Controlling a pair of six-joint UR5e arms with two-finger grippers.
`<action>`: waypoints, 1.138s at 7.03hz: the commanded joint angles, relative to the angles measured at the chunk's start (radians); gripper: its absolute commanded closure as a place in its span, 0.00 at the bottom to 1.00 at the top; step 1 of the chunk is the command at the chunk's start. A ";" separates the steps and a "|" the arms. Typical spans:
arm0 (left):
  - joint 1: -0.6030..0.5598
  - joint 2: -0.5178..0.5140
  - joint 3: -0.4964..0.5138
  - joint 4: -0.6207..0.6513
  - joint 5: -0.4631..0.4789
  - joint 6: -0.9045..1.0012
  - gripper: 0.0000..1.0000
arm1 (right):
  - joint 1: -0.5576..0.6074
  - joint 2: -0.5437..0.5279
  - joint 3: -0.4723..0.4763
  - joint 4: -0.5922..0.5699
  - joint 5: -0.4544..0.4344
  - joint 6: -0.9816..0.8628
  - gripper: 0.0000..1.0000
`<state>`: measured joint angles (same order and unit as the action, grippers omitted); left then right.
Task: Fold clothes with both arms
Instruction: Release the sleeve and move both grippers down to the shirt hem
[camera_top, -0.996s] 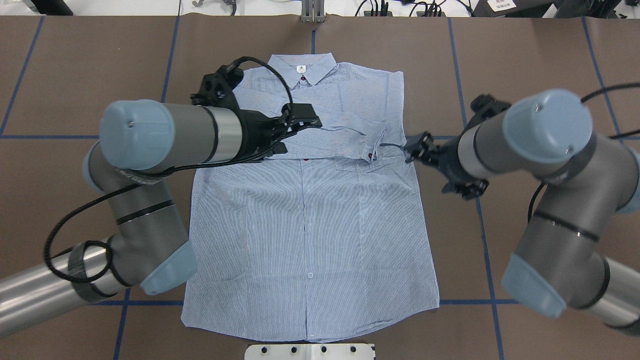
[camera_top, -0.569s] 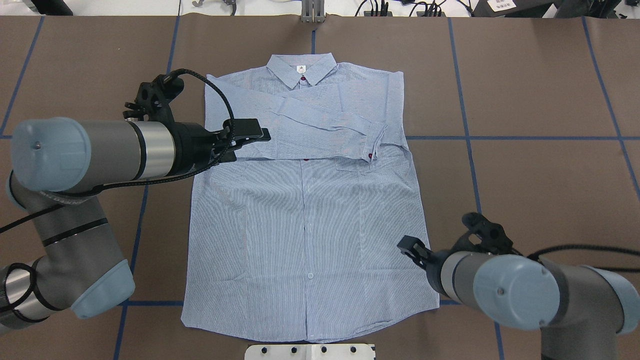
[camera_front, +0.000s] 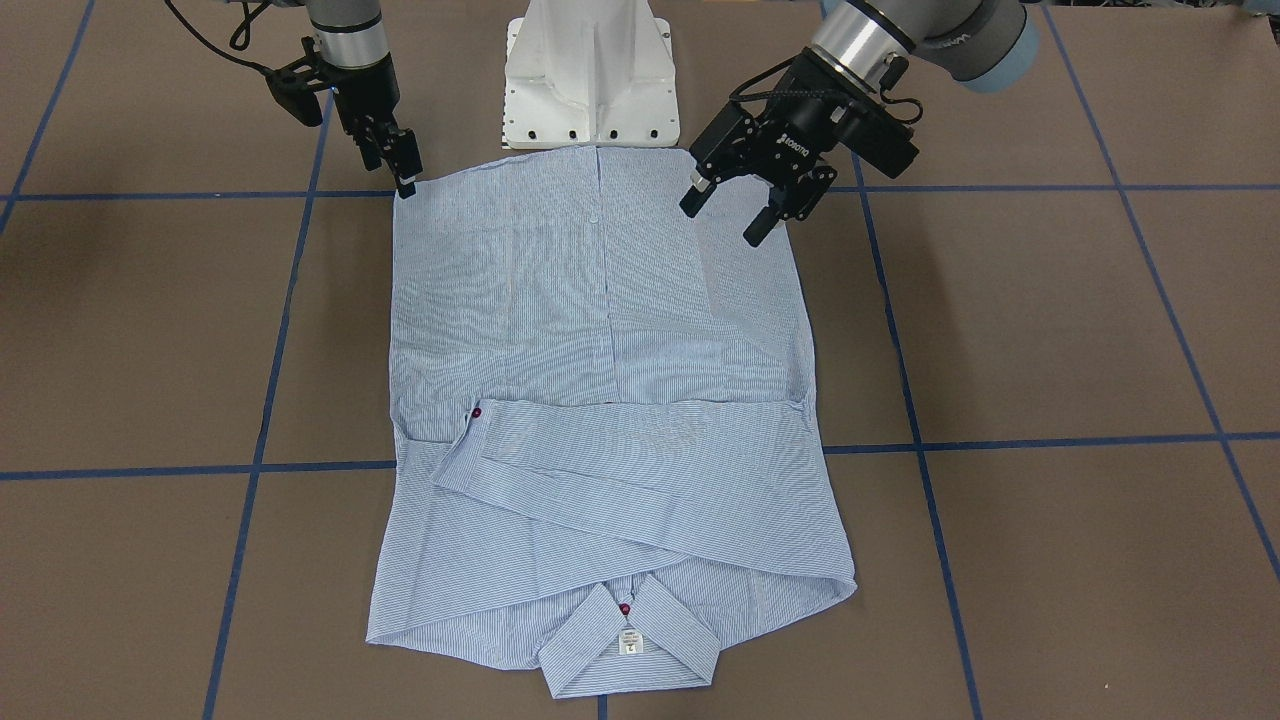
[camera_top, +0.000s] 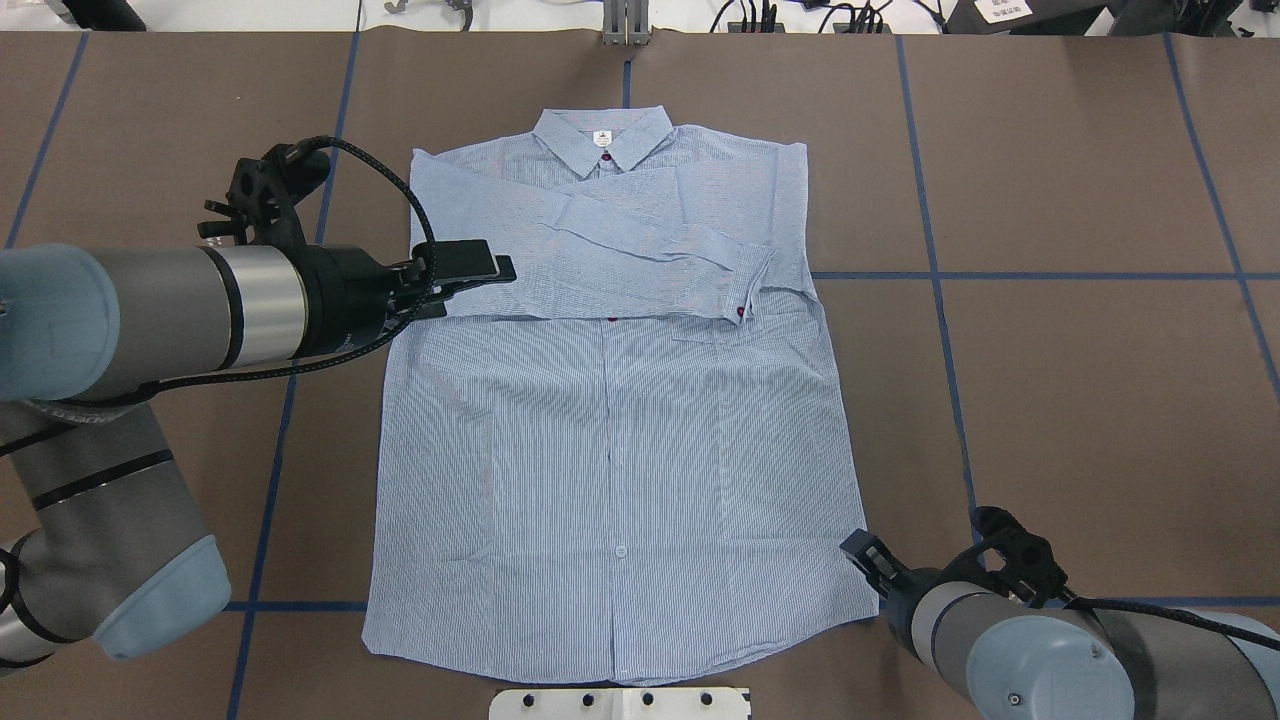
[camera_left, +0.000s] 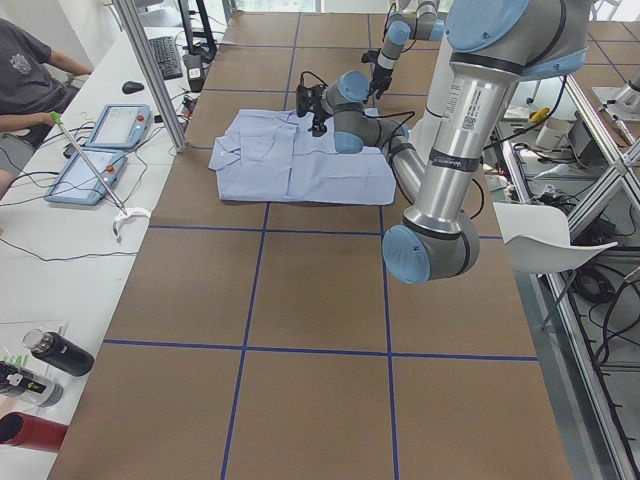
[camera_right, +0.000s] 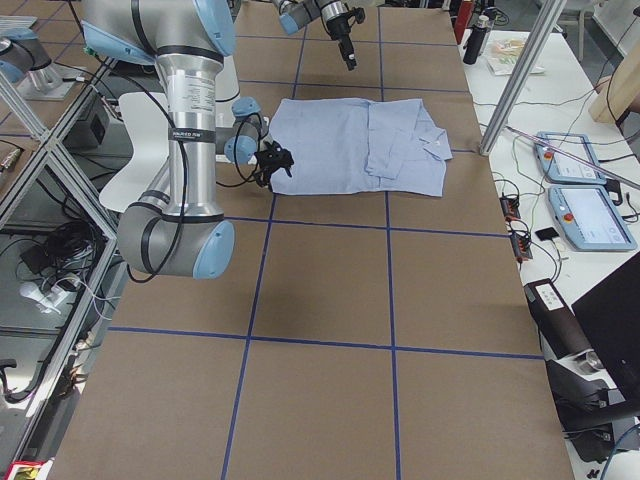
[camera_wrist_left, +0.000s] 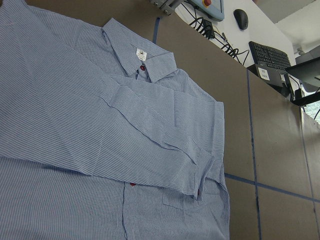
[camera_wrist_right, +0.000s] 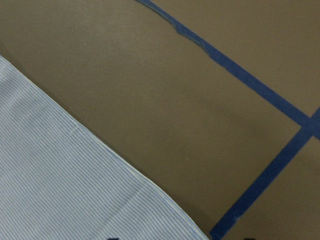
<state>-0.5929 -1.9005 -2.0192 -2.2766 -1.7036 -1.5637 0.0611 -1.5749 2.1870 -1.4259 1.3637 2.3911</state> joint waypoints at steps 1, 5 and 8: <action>-0.001 0.001 -0.010 0.000 0.001 0.001 0.00 | -0.023 0.032 -0.053 0.002 0.002 0.013 0.15; 0.001 0.001 -0.006 0.000 -0.001 0.001 0.00 | -0.026 0.042 -0.073 -0.001 0.005 0.000 0.29; 0.002 0.000 -0.004 0.000 -0.001 -0.001 0.00 | -0.023 0.035 -0.070 -0.008 0.000 0.002 0.97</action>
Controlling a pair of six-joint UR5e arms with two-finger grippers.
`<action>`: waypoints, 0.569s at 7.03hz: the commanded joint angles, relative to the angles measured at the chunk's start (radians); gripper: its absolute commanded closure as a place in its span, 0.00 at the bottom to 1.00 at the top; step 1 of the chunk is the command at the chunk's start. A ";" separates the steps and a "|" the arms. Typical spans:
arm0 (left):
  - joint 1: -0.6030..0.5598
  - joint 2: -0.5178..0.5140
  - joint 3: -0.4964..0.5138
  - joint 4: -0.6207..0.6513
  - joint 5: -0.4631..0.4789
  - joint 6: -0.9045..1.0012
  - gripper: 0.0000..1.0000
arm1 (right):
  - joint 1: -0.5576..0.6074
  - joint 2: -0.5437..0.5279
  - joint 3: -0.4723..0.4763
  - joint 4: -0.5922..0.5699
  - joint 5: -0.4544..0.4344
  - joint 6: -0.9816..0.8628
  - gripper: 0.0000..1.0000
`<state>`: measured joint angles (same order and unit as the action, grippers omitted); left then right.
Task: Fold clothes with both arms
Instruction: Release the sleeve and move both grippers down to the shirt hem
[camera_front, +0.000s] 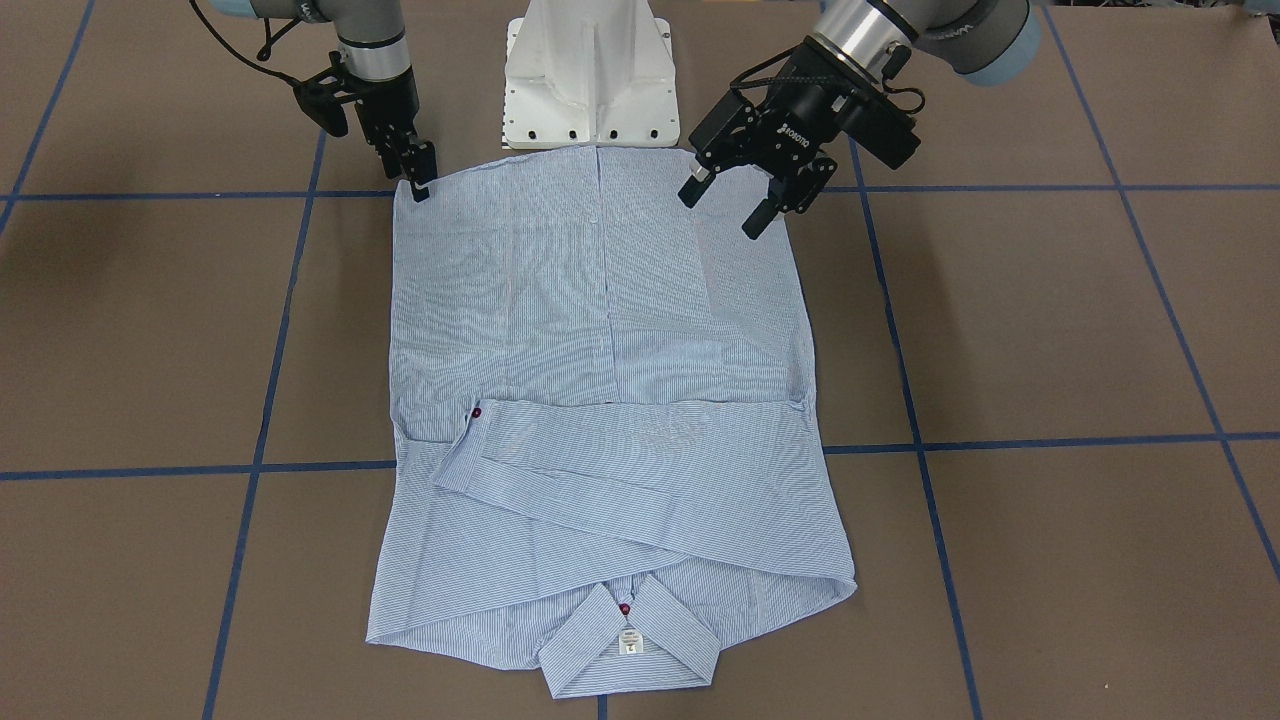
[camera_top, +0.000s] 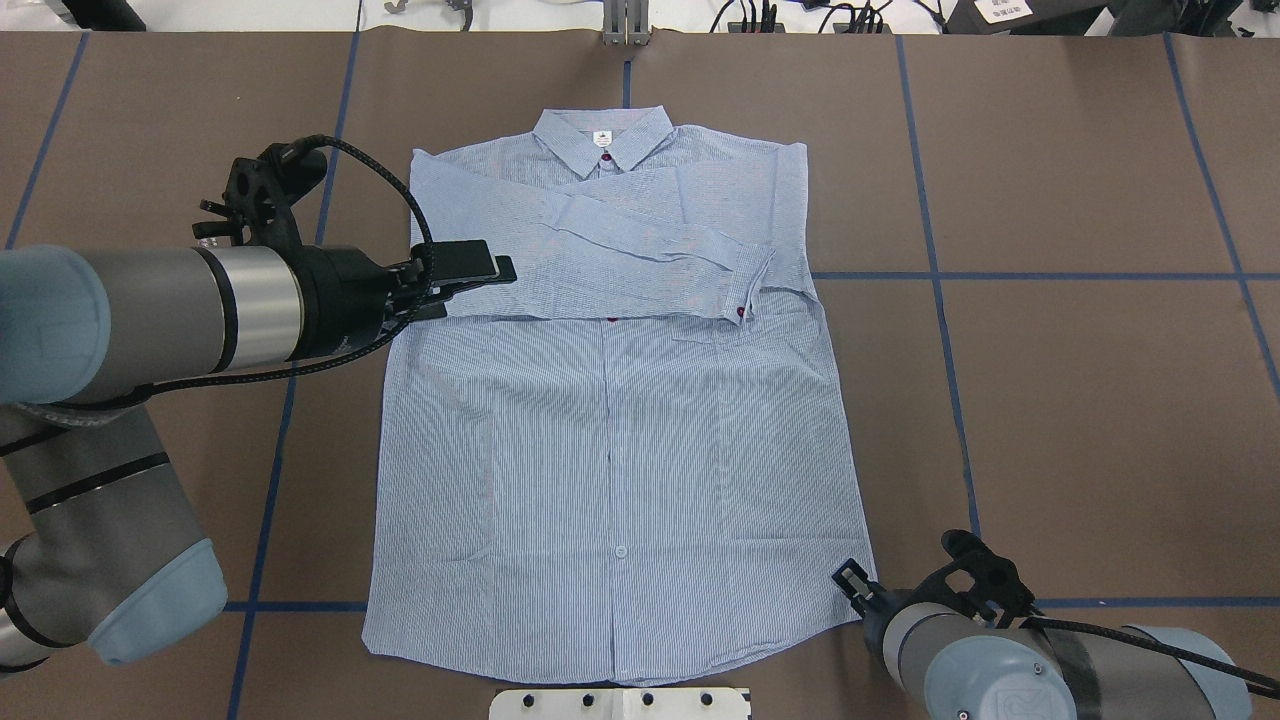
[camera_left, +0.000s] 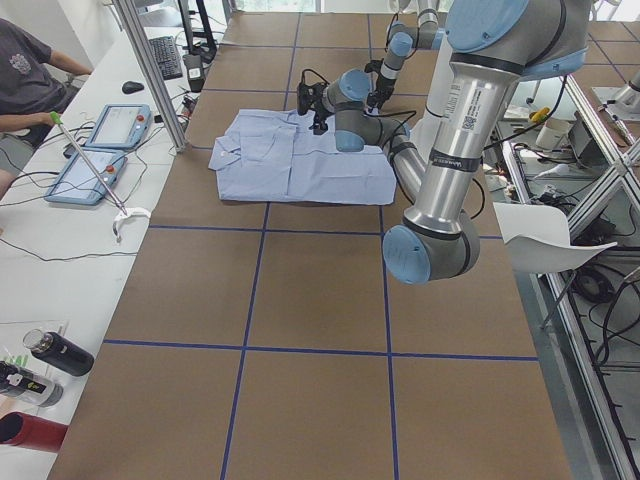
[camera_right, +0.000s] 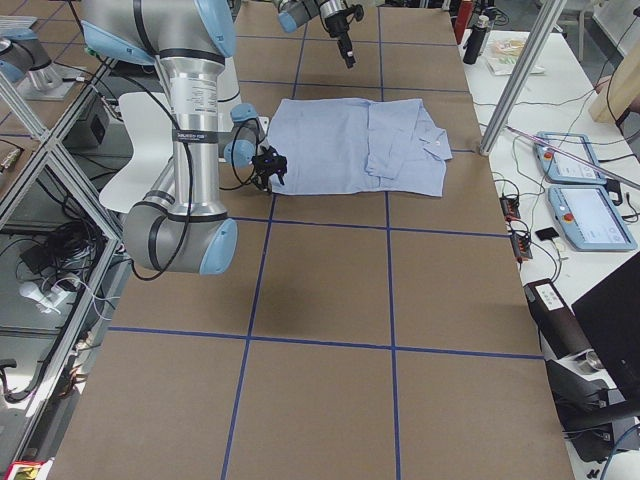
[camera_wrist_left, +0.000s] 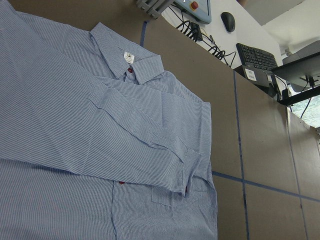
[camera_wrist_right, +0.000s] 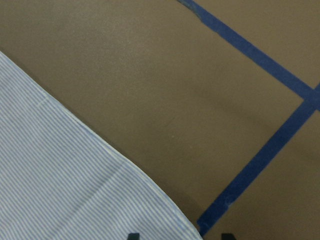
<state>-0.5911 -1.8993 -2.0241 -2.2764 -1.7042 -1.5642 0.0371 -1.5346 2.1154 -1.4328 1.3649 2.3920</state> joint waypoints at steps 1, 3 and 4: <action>0.001 -0.001 0.002 0.000 -0.002 -0.004 0.00 | 0.003 -0.006 0.011 -0.002 -0.003 0.003 1.00; 0.016 0.025 -0.007 0.035 -0.003 -0.090 0.00 | 0.004 -0.004 0.047 -0.002 -0.001 0.004 1.00; 0.054 0.028 -0.030 0.149 -0.009 -0.149 0.01 | 0.006 -0.012 0.078 -0.003 0.003 0.003 1.00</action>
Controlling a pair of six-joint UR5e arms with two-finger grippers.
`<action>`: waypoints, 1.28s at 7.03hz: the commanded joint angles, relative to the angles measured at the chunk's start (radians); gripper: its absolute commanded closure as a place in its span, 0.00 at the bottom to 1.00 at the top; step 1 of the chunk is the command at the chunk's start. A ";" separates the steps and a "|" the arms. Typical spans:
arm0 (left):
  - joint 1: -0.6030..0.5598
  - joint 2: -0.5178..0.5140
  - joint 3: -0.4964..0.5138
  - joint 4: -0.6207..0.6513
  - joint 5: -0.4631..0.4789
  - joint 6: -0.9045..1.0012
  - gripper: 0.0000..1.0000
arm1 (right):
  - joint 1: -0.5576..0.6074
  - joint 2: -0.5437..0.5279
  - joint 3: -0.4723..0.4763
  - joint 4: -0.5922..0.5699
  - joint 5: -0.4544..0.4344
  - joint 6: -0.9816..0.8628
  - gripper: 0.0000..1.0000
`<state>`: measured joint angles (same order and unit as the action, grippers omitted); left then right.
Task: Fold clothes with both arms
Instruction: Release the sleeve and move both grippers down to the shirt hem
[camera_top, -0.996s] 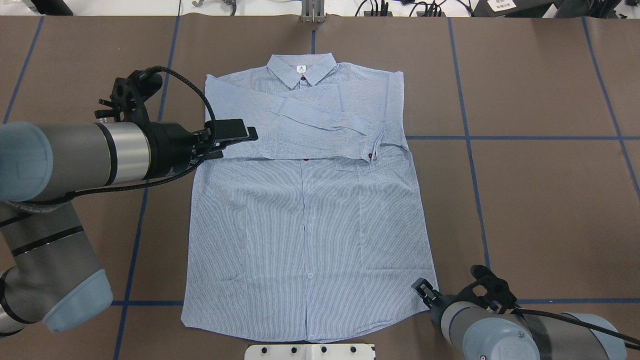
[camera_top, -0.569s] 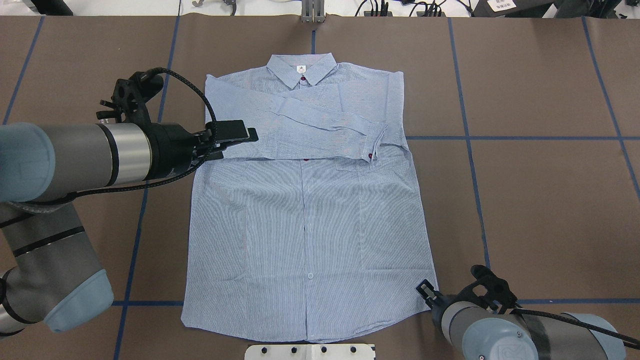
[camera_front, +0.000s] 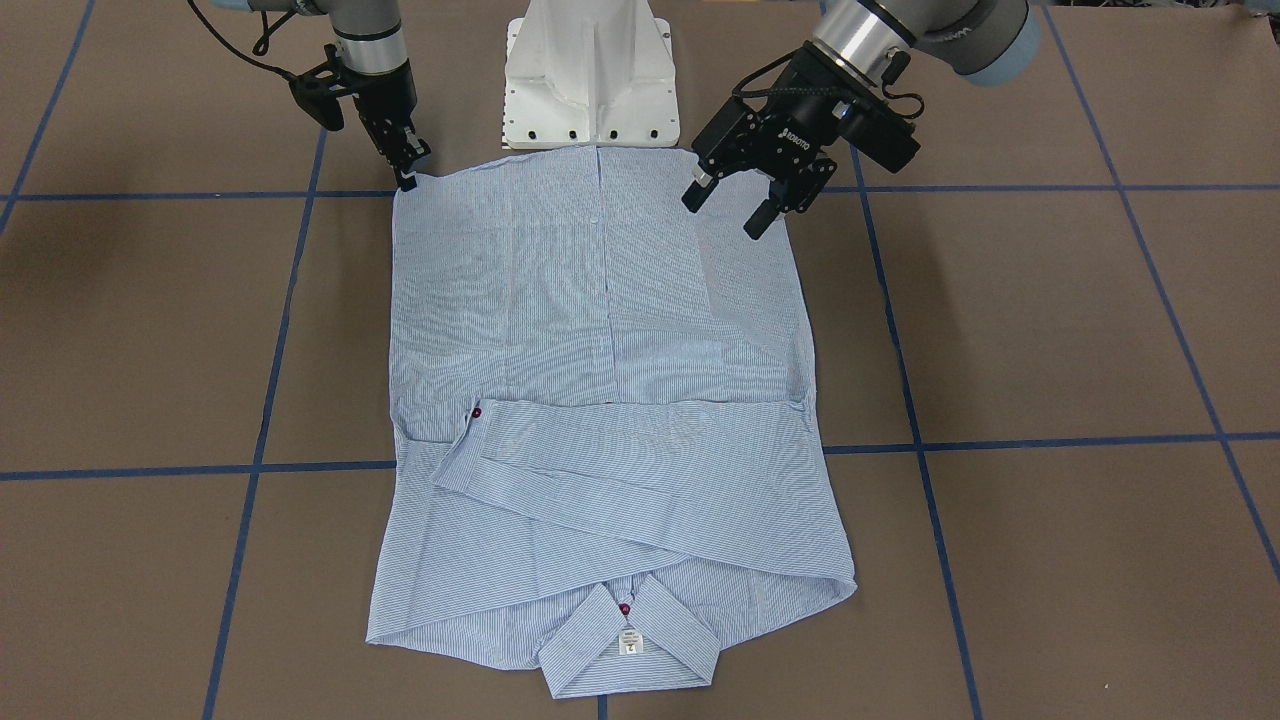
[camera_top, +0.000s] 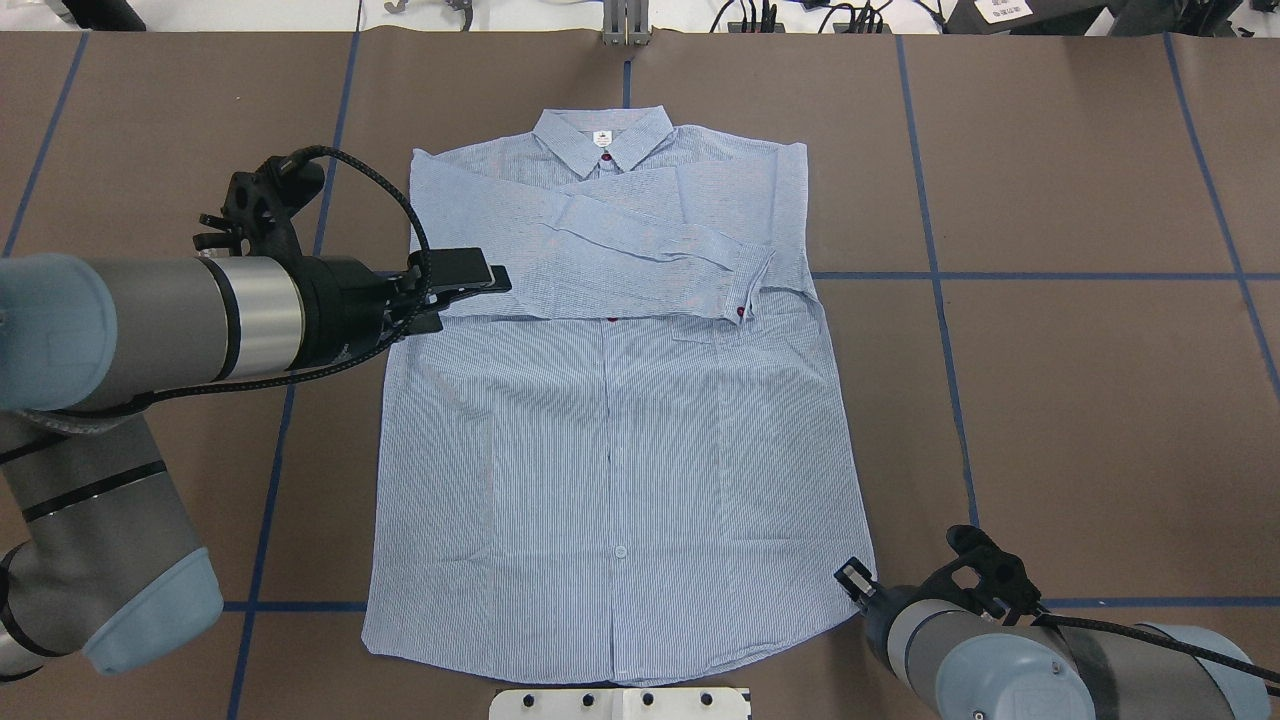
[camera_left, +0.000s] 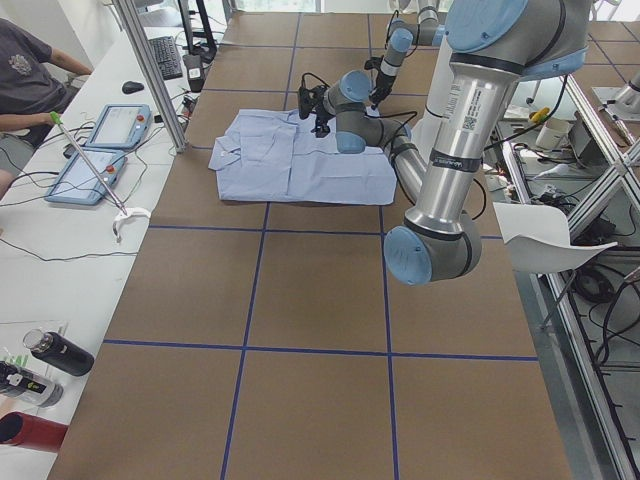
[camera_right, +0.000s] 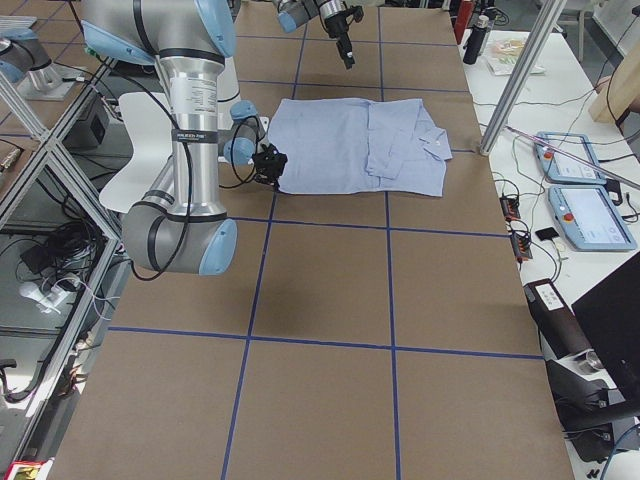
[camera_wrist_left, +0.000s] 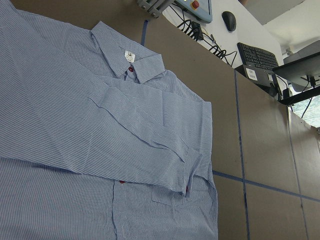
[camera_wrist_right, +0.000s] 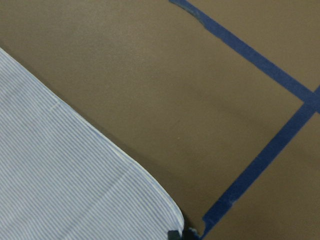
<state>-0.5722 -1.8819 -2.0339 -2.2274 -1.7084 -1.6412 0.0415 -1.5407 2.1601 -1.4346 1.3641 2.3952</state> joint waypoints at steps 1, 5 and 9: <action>0.114 0.054 -0.084 0.206 -0.002 -0.121 0.01 | 0.001 -0.004 0.033 -0.001 0.004 -0.001 1.00; 0.371 0.332 -0.177 0.221 0.070 -0.287 0.11 | 0.000 -0.004 0.033 -0.003 0.006 -0.004 1.00; 0.458 0.331 -0.124 0.270 0.107 -0.353 0.15 | 0.001 -0.006 0.033 -0.004 0.006 -0.005 1.00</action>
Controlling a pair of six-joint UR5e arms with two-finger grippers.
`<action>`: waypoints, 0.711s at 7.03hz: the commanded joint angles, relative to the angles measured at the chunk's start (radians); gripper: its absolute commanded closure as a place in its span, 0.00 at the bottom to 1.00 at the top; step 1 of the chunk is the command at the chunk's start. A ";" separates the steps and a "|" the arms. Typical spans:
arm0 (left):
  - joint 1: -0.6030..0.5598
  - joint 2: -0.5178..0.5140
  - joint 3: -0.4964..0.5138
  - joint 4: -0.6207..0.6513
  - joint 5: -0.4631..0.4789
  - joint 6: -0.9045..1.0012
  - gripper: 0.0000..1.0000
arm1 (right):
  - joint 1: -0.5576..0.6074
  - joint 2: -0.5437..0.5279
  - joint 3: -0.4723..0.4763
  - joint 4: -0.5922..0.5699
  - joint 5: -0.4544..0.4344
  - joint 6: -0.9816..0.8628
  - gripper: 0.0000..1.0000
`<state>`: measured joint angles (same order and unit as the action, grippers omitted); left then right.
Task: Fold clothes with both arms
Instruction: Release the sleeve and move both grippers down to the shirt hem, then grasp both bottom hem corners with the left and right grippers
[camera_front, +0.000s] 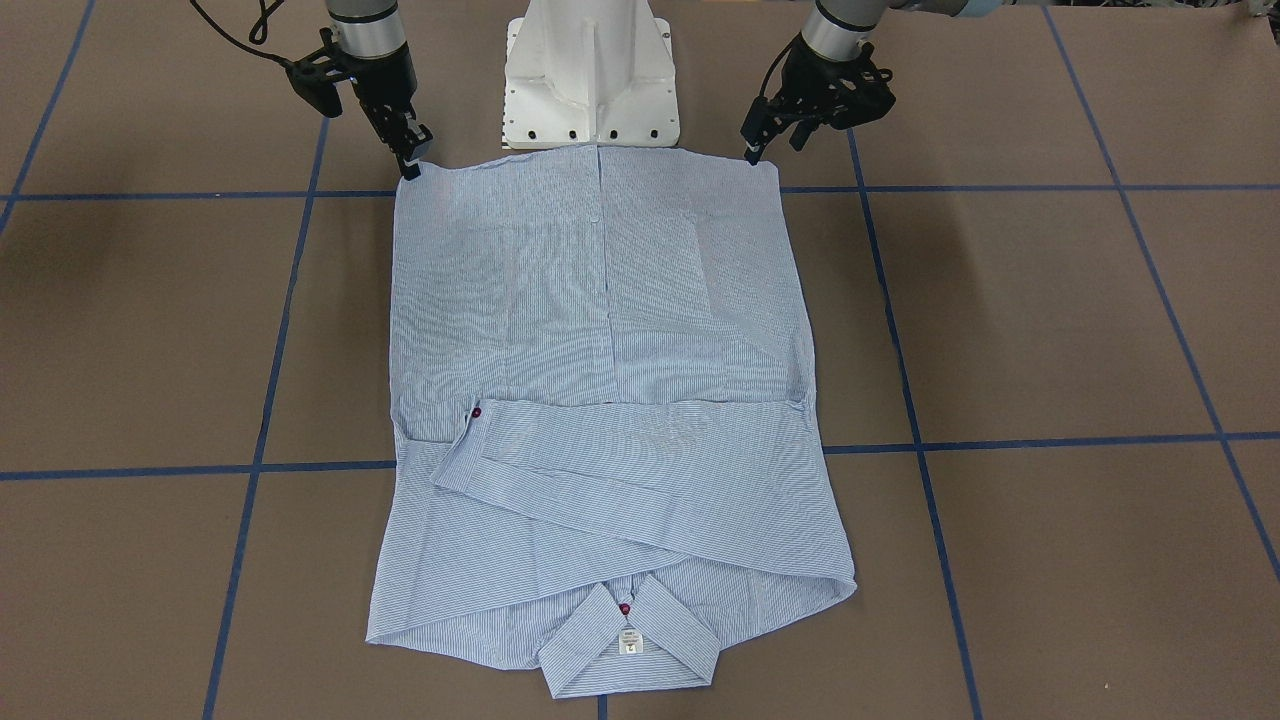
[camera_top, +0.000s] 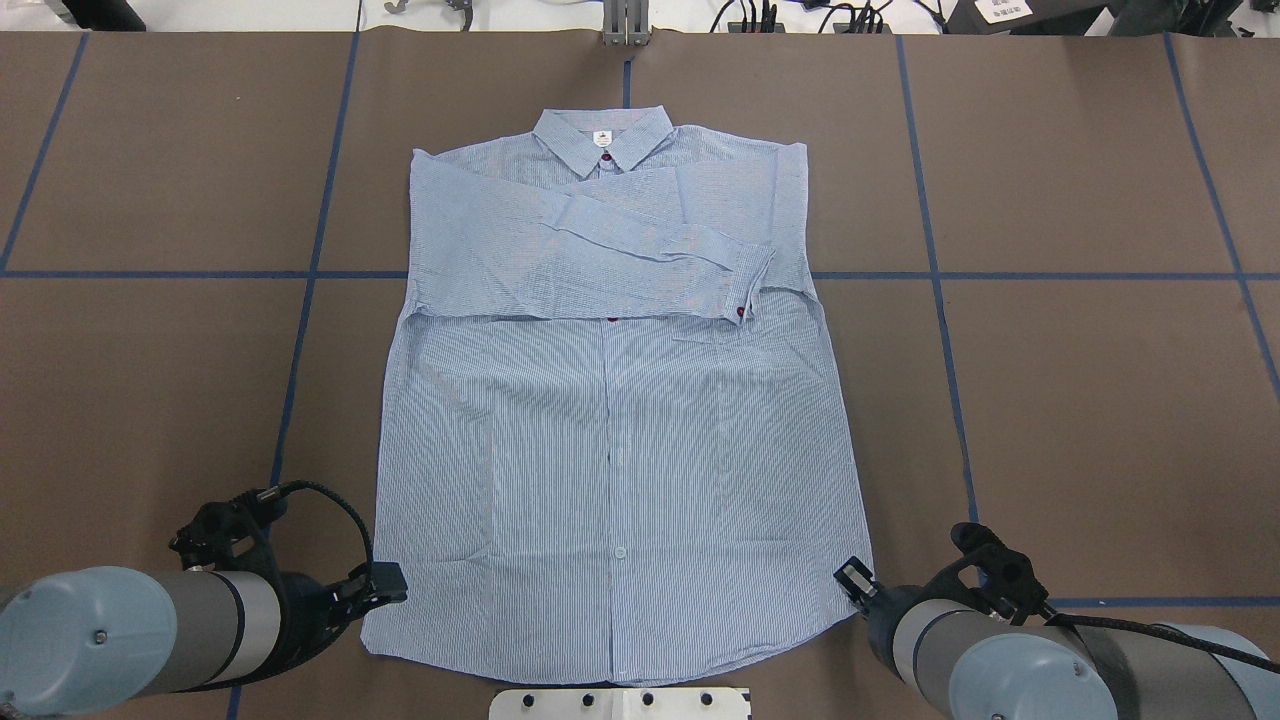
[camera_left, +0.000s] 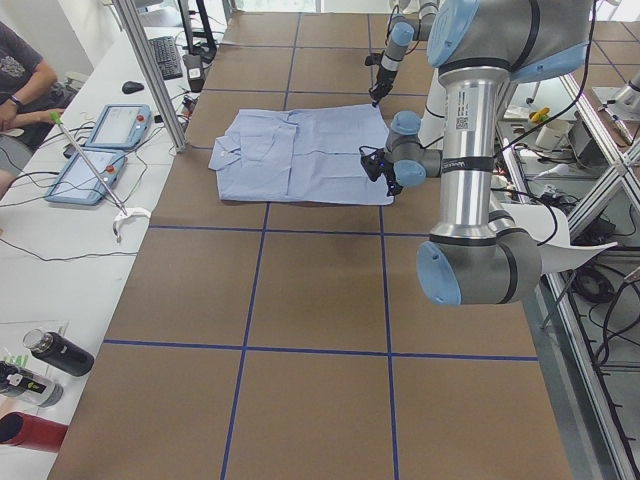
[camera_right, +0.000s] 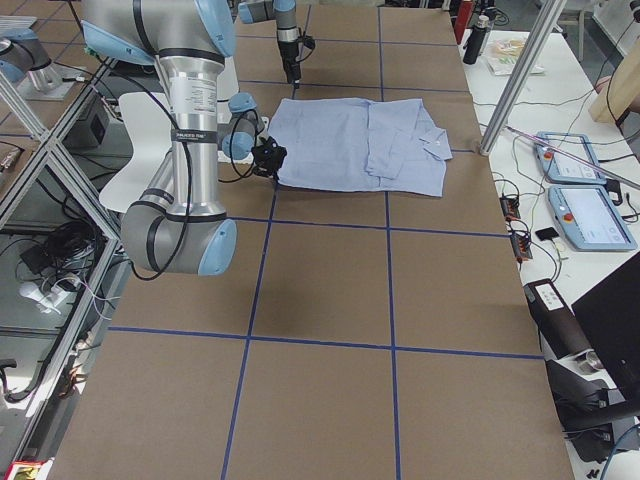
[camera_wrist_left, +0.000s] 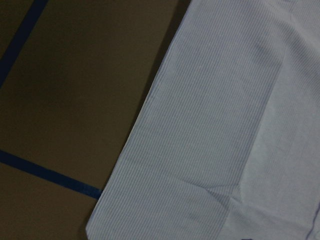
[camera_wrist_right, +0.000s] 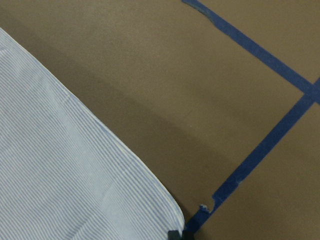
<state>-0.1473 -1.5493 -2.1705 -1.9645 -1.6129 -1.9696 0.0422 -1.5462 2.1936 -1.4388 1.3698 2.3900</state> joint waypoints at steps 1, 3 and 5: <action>0.052 -0.006 0.036 0.007 0.011 -0.037 0.17 | -0.001 0.000 0.000 0.000 0.000 0.000 1.00; 0.060 -0.009 0.070 0.007 0.013 -0.038 0.19 | -0.001 0.000 0.000 0.000 0.000 0.000 1.00; 0.060 -0.034 0.084 0.007 0.013 -0.040 0.26 | -0.001 0.000 -0.002 0.000 0.000 0.000 1.00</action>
<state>-0.0883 -1.5666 -2.0987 -1.9574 -1.6009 -2.0081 0.0416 -1.5463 2.1934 -1.4389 1.3698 2.3900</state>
